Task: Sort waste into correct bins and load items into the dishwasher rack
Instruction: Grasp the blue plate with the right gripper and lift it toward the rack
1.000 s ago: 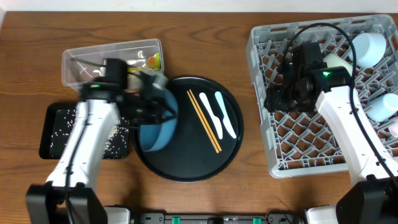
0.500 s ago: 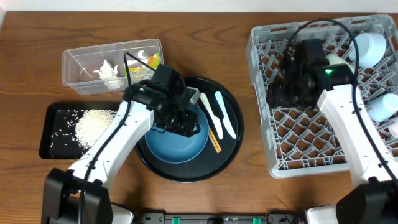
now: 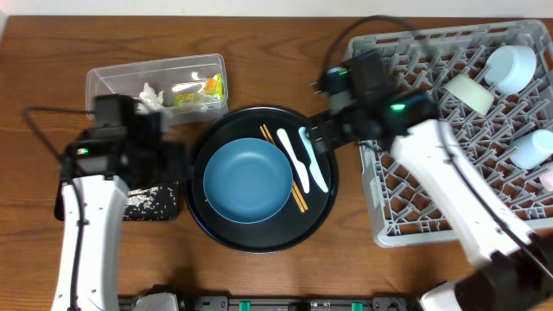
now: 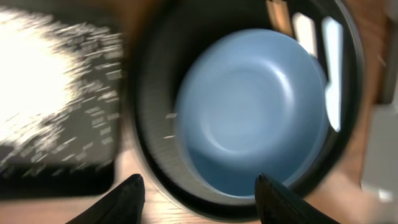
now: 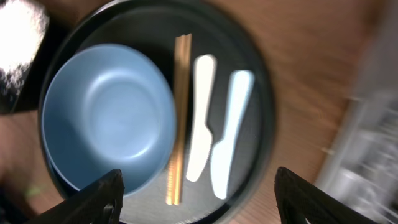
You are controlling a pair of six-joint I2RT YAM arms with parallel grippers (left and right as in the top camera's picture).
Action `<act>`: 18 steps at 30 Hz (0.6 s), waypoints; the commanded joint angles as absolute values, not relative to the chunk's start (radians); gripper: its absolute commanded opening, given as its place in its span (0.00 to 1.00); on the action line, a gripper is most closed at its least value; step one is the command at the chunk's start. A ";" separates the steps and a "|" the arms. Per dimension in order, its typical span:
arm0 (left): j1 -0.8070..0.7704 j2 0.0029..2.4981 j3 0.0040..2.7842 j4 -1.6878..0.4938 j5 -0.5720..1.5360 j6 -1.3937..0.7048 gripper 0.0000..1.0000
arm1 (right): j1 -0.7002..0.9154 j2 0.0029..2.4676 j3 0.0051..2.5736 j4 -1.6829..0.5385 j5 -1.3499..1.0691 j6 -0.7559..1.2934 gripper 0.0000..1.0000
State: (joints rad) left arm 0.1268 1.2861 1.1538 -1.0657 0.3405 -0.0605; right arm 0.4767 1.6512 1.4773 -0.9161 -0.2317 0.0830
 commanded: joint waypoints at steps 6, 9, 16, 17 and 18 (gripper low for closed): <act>0.287 1.302 1.158 -1.098 0.302 -0.145 0.60 | 0.612 1.893 1.482 -0.862 -0.216 0.165 0.69; 0.286 1.302 1.154 -1.098 0.302 -0.145 0.59 | 0.636 1.969 1.482 -0.841 -0.217 0.217 0.68; 0.285 1.304 1.151 -1.091 0.302 -0.145 0.60 | 0.682 2.064 1.482 -0.807 -0.285 0.231 0.53; 0.285 1.304 1.151 -1.091 0.302 -0.145 0.60 | 0.686 2.065 1.482 -0.803 -0.284 0.231 0.50; 0.285 1.304 1.150 -1.091 0.302 -0.145 0.60 | 0.692 2.067 1.482 -0.798 -0.281 0.231 0.47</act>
